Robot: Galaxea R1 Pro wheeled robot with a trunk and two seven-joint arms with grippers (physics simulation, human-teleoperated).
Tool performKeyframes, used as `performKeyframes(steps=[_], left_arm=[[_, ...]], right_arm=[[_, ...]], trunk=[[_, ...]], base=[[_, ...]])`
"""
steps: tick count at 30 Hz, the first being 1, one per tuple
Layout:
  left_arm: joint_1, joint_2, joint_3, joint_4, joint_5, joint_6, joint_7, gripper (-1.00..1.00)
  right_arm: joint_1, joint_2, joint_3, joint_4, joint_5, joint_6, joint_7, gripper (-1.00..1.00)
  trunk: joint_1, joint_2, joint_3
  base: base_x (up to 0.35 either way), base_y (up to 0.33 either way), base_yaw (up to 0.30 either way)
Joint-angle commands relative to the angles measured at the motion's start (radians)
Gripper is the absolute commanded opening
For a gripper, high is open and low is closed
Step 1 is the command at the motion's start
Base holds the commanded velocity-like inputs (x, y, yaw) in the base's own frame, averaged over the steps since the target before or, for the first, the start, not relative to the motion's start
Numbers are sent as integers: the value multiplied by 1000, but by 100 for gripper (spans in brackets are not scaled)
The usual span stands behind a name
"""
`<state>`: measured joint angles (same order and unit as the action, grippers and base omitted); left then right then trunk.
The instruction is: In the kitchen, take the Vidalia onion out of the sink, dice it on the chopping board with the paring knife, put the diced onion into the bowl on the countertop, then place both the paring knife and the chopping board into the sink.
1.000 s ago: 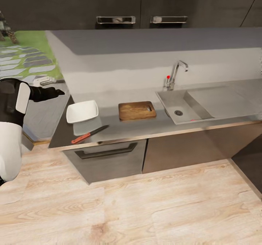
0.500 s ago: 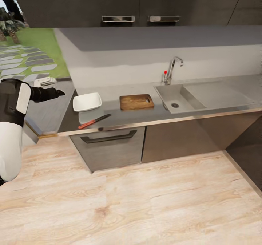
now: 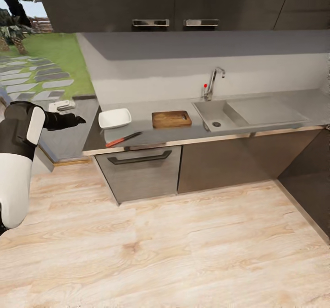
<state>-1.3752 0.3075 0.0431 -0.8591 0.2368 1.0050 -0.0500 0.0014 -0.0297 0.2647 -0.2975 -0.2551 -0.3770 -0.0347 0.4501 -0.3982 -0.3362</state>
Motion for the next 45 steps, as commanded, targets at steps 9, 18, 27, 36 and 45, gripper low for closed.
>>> performKeyframes(steps=[9, 18, 27, 36, 45], left_arm=[[-1, -24, 1, 15, -2, 3, -5, 100], [-1, -38, 1, 130, -4, -4, -8, 100], [2, -49, 0, 239, -4, -29, -11, 100], [2, -71, -7, 406, -4, -152, -14, 100], [2, -89, -8, 577, -4, -295, -14, 100]], right_arm=[[0, -1, 8, -2, -9, -2, -4, 100], [0, -1, 8, -2, -9, -2, -4, 100], [0, -1, 8, -2, -9, -2, -4, 100], [0, -1, 8, -2, -9, -2, -4, 100], [0, -1, 8, -2, -9, -2, -4, 100]], trunk=[[0, -2, -2], [0, -2, -2], [0, -2, -2], [0, -2, -2], [0, -2, -2]], base=[[-255, 0, 0], [-19, 0, 0], [0, 0, 0], [0, 0, 0], [0, 0, 0]])
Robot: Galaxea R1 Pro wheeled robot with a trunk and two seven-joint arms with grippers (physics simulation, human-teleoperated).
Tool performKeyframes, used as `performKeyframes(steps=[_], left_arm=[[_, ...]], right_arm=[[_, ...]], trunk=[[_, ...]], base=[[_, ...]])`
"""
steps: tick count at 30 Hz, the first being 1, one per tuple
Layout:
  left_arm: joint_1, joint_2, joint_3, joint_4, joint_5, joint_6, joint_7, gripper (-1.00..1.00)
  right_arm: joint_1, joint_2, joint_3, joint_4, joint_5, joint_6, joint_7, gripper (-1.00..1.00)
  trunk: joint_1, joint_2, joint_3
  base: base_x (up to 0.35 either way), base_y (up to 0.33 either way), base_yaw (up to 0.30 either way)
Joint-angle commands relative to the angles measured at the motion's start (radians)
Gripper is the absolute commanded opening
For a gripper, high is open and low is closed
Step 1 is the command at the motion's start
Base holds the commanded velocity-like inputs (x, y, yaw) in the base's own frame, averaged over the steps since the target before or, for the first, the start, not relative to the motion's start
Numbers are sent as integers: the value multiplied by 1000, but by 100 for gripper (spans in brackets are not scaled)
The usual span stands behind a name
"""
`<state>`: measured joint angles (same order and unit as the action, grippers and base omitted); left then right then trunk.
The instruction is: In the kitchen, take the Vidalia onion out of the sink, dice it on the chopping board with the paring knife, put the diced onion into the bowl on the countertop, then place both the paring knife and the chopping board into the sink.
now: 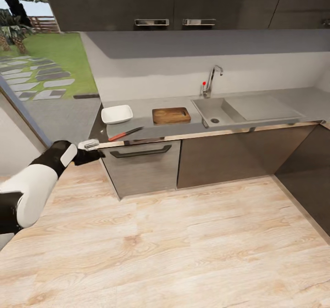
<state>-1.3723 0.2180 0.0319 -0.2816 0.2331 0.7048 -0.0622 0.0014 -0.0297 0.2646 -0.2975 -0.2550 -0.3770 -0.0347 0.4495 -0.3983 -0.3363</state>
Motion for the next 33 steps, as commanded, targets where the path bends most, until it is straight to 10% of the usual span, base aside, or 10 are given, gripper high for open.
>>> performKeyframes(steps=[1, 16, 28, 33], left_arm=[[-1, -1, 3, 25, 0, -12, -2, 100], [2, -21, -49, 326, 0, -340, -3, 100], [215, -77, -53, 364, -14, -586, -5, 100], [401, -95, -54, 365, -18, -772, -6, 100]], right_arm=[[0, -1, 8, -2, -9, -2, -4, 100], [0, -1, 8, -2, -9, -2, -4, 100], [0, -1, 8, -2, -9, -2, -4, 100], [0, -1, 8, -2, -9, -2, -4, 100]], trunk=[[1, -2, -1], [1, -2, -1], [1, -2, -1], [1, -2, -1]], base=[[0, 0, 0], [0, 0, 0], [0, 0, 0], [0, 0, 0]])
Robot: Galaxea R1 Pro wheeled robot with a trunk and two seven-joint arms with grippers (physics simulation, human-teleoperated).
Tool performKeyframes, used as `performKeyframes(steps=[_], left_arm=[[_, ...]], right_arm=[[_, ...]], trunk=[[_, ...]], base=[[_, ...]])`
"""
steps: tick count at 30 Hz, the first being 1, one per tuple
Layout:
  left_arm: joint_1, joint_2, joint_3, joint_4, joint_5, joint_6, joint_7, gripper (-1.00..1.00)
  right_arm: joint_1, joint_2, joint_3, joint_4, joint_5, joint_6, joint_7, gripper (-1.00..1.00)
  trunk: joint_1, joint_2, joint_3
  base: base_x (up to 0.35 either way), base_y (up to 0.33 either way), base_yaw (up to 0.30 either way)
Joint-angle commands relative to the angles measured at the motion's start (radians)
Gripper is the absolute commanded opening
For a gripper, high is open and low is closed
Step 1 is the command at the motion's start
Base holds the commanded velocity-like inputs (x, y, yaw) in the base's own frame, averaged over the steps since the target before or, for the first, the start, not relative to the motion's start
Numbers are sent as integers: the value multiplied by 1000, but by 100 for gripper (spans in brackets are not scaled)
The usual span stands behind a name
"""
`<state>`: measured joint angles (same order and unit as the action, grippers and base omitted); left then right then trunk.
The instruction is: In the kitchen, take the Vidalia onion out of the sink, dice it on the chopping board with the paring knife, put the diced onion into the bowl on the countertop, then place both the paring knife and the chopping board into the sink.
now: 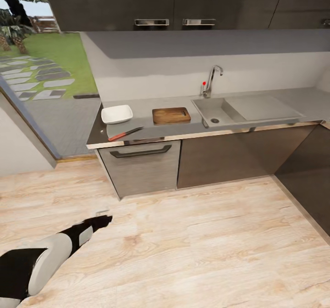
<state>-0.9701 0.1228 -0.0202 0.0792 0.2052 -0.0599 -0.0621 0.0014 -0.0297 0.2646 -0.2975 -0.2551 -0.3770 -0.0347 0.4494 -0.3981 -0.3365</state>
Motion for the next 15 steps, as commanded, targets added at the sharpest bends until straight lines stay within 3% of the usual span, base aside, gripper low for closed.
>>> performKeyframes(steps=[1, 5, 7, 13, 15], left_arm=[[11, 0, -2, 5, 9, -15, -6, 100], [94, -5, -3, 5, 8, -54, -7, 100], [143, -12, -2, 5, 8, -108, -7, 100], [305, -30, -1, 8, 9, -444, 0, 100], [347, -32, -1, 8, 9, -505, 2, 100]], right_arm=[[0, -1, 8, -2, -9, -2, -4, 100], [0, -1, 8, -2, -9, -2, -4, 100], [0, -1, 9, -2, -9, -2, -4, 100], [0, 22, 8, -12, -12, -11, -2, 100], [0, 25, 7, -15, -14, -16, -3, 100]], trunk=[[1, -2, -1], [1, -2, -1], [1, -2, -1], [1, -2, -1], [1, -2, -1]], base=[[0, 0, 0], [0, 0, 0], [0, 0, 0], [0, 0, 0], [0, 0, 0]])
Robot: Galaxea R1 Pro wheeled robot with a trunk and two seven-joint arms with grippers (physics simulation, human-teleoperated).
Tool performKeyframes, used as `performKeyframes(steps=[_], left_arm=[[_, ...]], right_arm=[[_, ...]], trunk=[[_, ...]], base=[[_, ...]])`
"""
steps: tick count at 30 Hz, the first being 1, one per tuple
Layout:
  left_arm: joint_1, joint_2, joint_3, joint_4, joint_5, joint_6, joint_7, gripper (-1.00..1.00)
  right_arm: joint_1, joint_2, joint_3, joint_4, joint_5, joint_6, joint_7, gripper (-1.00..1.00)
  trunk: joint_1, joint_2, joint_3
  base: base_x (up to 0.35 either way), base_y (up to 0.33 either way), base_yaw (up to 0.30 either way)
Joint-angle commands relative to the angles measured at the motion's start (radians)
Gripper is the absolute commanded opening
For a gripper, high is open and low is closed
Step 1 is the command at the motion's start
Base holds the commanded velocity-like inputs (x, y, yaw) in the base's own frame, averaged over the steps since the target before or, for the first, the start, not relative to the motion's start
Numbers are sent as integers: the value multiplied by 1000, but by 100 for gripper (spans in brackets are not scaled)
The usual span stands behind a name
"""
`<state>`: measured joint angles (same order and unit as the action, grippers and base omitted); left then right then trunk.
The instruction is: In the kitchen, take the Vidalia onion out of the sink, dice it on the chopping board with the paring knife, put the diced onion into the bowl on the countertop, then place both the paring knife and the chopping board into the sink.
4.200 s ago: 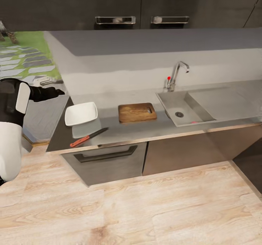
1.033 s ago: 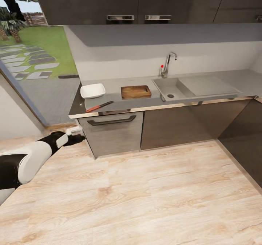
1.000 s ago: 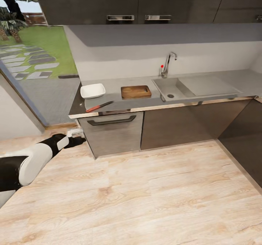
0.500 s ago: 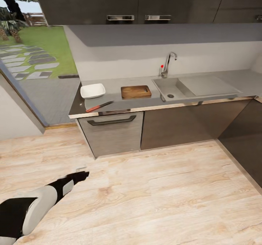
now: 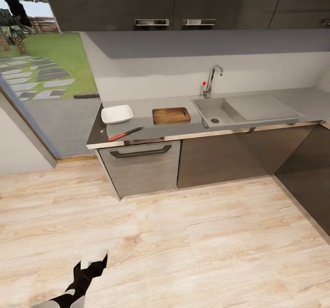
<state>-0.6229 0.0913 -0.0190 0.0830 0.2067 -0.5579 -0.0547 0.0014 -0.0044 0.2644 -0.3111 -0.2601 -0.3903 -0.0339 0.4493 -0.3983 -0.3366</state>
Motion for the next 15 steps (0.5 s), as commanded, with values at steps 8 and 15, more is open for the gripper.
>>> performKeyframes(steps=[8, 15], left_arm=[[155, -49, -3, 4, 9, -297, 125, 100], [202, -119, -4, 4, 1, -430, 286, 100]], right_arm=[[1, 7, 4, -115, -8, -24, -13, 100], [-1, -22, 1, -253, -5, -25, -160, 100]], trunk=[[1, -2, -1], [1, -2, -1]], base=[[0, 0, 0], [0, 0, 0]])
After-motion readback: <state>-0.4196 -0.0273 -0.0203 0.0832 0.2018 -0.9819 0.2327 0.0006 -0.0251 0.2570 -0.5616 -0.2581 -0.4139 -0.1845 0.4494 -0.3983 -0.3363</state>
